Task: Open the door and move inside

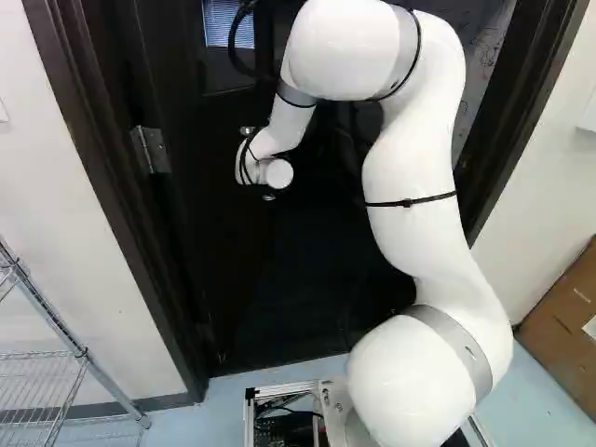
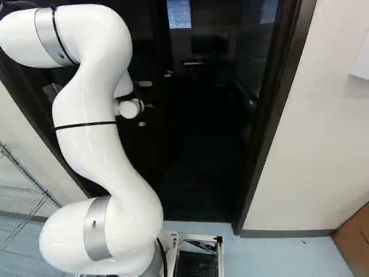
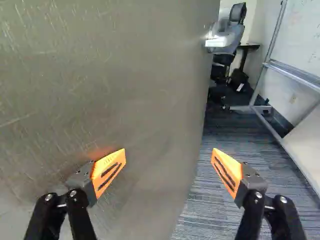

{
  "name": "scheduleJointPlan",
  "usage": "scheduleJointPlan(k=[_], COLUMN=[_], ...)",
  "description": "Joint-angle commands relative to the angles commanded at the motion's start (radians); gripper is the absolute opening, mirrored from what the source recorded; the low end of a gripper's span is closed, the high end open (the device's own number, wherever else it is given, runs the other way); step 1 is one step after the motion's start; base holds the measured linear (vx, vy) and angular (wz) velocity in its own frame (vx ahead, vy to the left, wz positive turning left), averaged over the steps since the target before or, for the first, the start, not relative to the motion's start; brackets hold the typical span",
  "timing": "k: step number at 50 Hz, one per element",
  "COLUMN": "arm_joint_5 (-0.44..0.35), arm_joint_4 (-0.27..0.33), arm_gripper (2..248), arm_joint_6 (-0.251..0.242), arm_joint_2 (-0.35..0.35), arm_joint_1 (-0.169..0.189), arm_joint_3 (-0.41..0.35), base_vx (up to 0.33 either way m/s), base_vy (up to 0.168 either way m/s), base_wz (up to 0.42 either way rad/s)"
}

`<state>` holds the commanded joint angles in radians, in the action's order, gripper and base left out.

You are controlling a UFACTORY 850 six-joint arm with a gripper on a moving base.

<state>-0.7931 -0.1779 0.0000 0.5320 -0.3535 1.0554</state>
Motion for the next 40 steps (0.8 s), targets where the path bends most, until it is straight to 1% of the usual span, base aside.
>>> scheduleJointPlan(k=[7,19,40], arm_joint_5=[0.000,0.000,0.000], arm_joint_4=[0.016,0.064,0.156], arm_gripper=[247,247,247], arm_joint_6=[0.000,0.000,0.000], arm_joint_2=[0.026,0.068,0.118], arm_joint_1=[-0.013,-0.034,-0.064], arm_joint_3=[0.034,0.091,0.157], base_vx=[0.000,0.000,0.000], base_vy=[0.000,0.000,0.000], base_wz=[0.000,0.000,0.000])
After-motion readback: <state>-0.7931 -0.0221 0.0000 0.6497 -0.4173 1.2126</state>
